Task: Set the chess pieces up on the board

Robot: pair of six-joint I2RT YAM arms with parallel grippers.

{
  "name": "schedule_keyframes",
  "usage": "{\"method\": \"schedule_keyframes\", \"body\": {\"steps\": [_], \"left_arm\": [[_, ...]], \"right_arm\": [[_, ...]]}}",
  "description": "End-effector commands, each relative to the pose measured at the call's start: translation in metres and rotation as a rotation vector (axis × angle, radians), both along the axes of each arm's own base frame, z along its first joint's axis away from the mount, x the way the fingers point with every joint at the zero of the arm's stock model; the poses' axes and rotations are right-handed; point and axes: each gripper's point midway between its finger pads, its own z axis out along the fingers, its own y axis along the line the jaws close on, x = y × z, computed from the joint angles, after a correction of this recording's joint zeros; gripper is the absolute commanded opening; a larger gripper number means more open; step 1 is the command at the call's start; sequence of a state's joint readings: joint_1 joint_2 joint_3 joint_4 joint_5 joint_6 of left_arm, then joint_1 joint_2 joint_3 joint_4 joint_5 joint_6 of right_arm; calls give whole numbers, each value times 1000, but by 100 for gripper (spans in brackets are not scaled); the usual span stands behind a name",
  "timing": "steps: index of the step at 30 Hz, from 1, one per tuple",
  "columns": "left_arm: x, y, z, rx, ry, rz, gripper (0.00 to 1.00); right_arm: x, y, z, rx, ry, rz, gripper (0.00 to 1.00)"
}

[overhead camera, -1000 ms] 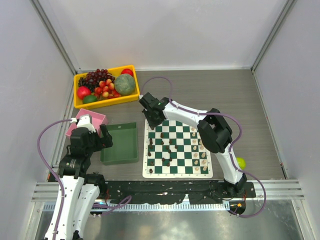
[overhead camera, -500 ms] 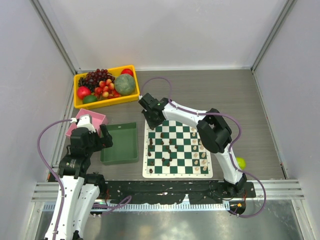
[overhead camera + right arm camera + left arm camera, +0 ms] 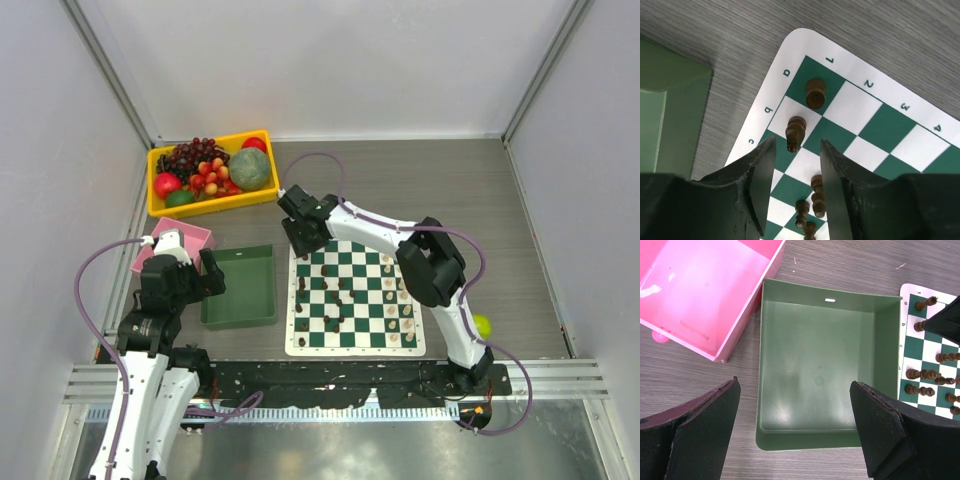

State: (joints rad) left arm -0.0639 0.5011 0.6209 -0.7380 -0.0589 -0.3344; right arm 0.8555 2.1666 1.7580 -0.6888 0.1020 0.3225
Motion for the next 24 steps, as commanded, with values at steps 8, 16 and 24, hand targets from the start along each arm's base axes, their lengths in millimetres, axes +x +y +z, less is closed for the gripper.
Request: {"method": "schedule_keyframes", "body": {"steps": [8, 16, 24], "left_arm": [[5, -2, 11, -7, -42, -9, 99], [5, -1, 12, -5, -46, -6, 99], [5, -1, 11, -5, -44, -6, 99]], "right_arm": [[-9, -18, 54, 61, -91, -34, 54], [-21, -33, 48, 53, -79, -45, 54], [-31, -40, 33, 38, -43, -47, 50]]}}
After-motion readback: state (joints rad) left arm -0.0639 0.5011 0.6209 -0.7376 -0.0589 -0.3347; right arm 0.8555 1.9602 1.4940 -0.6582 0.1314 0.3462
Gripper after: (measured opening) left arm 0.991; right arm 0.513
